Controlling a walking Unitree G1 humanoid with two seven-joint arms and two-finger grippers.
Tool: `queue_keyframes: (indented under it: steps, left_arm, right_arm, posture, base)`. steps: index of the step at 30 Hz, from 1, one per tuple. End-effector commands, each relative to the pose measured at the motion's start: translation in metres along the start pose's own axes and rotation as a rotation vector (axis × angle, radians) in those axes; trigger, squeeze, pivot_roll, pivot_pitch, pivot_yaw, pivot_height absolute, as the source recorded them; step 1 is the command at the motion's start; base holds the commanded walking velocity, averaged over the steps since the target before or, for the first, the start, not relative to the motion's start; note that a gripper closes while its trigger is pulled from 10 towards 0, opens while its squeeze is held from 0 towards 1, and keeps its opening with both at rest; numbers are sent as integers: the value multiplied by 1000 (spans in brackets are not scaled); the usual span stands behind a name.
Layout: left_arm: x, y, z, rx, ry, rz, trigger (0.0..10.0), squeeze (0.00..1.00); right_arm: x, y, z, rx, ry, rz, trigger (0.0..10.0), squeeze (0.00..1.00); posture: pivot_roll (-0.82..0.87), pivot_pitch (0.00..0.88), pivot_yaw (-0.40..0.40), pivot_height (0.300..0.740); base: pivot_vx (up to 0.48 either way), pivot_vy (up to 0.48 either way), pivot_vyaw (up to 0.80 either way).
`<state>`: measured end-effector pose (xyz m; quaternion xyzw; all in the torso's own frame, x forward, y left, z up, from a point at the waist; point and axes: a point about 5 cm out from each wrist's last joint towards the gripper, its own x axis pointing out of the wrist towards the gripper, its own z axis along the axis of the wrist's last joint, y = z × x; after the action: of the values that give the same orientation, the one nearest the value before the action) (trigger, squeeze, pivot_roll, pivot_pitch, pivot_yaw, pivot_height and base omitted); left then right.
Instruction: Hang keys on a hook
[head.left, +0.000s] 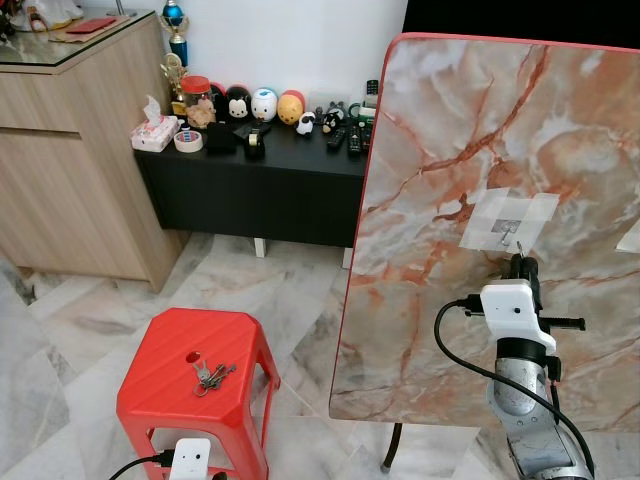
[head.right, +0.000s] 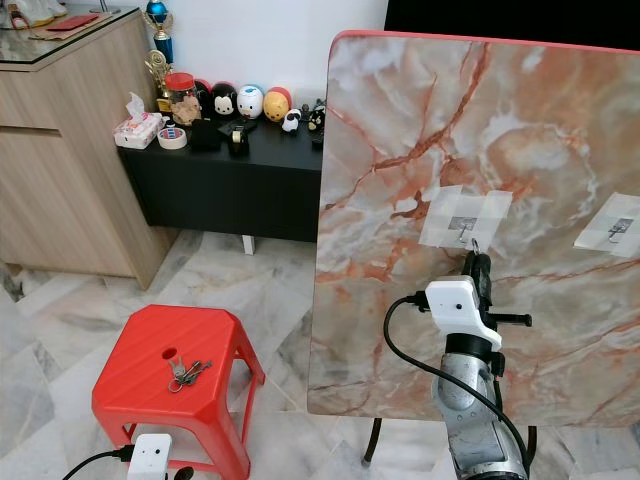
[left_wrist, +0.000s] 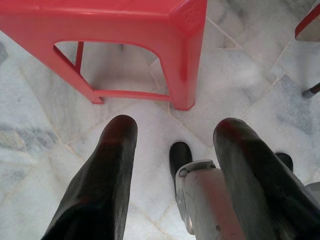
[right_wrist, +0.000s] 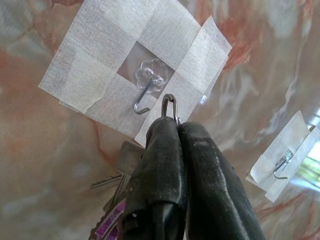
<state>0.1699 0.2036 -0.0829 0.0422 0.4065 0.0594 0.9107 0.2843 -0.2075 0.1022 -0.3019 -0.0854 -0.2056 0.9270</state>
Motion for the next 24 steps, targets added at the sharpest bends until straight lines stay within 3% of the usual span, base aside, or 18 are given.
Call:
queue_keyframes:
  steps: [1,10,24]
  left_arm:
    - [-1,-2,-5,-3,20,-4,10000,0]
    - [-1,-3,-5,-9,18,-2,10000,0]
    - [-1,-4,-5,-14,16,-1,10000,0]
  right_arm:
    - [4,-3,1,-17,-7,-12,10000,0]
    - [6,5,-2,-37,11,38,10000,0]
    - [11,6,2,-55,-25,35,10000,0]
  posture:
    - [23,0,-89,740]
    - [24,0,-94,740]
    - [26,0,-97,740]
  base:
    - [0,0,0]
    - [0,0,0]
    - [0,0,0]
